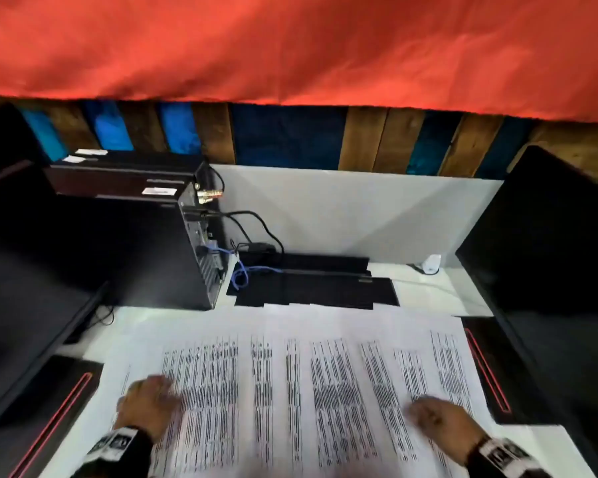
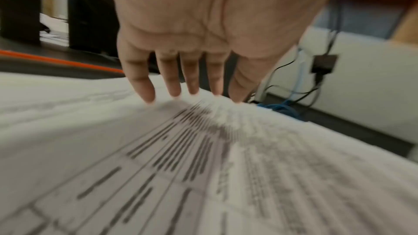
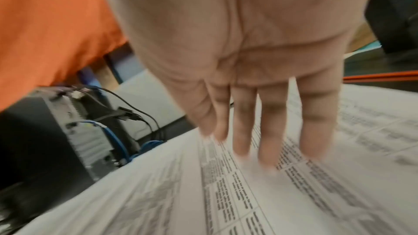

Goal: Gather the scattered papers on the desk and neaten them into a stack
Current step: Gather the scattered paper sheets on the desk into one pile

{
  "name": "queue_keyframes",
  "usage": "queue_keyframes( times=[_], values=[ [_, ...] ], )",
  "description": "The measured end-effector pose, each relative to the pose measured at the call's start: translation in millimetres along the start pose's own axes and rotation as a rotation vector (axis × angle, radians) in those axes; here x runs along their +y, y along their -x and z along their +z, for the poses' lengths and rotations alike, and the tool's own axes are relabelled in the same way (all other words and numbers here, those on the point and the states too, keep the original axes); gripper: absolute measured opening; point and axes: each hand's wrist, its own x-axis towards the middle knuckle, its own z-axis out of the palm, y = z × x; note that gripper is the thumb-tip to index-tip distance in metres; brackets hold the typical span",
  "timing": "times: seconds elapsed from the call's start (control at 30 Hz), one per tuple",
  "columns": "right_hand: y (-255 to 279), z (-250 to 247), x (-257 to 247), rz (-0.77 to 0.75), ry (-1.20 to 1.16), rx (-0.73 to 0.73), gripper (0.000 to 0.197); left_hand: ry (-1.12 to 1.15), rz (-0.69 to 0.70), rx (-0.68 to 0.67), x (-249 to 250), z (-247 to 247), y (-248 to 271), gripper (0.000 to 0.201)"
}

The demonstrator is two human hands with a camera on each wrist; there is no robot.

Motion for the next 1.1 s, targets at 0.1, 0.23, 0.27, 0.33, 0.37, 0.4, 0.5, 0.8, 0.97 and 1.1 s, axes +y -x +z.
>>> queue_keyframes(
  times=[0.1, 0.23, 0.27, 0.33, 0.37, 0.4, 0.5, 0.8, 0.97, 1.1],
  values=[
    [-28.4, 4.6, -16.1, 0.042, 0.147, 0.186, 0.010, -0.081, -0.278, 0.086, -1.1, 0.4, -5.8, 0.075],
    [-39.4, 22.7, -26.1, 0.351, 0.289, 0.246, 0.056, -0.122, -0.367, 0.089, 2.9, 12.9, 2.1, 0.108],
    [-41.1, 29.8, -27.1, 0.394, 0.280, 0.255, 0.065, -0.136, -0.352, 0.080, 8.0, 13.6, 8.1, 0.110],
    [-40.2, 46.0, -37.3, 0.403, 0.230, 0.227, 0.076, -0.160, -0.318, 0.052, 18.6, 19.3, 11.9, 0.107],
    [-40.7, 54.5, -41.9, 0.380, 0.195, 0.200, 0.077, -0.158, -0.297, 0.038, 27.6, 22.3, 17.6, 0.103],
    [-41.6, 64.1, -46.3, 0.341, 0.165, 0.175, 0.075, -0.159, -0.266, 0.011, 35.4, 27.4, 21.7, 0.098],
    [-37.6, 88.0, -63.0, 0.198, 0.055, 0.074, 0.069, -0.181, -0.106, -0.078, 62.0, 40.8, 31.4, 0.088],
    [-26.4, 97.4, -64.1, 0.053, -0.100, -0.007, 0.049, 0.266, 0.248, -0.332, 104.6, 64.1, 57.1, 0.075],
    [-23.9, 90.6, -63.7, 0.007, -0.027, -0.186, 0.042, 0.656, 0.037, -0.265, 108.6, 63.6, 55.6, 0.110],
    [-25.9, 86.7, -59.1, 0.063, -0.012, -0.092, 0.040, 0.494, 0.101, -0.262, 110.9, 69.5, 59.4, 0.107]
  ],
)
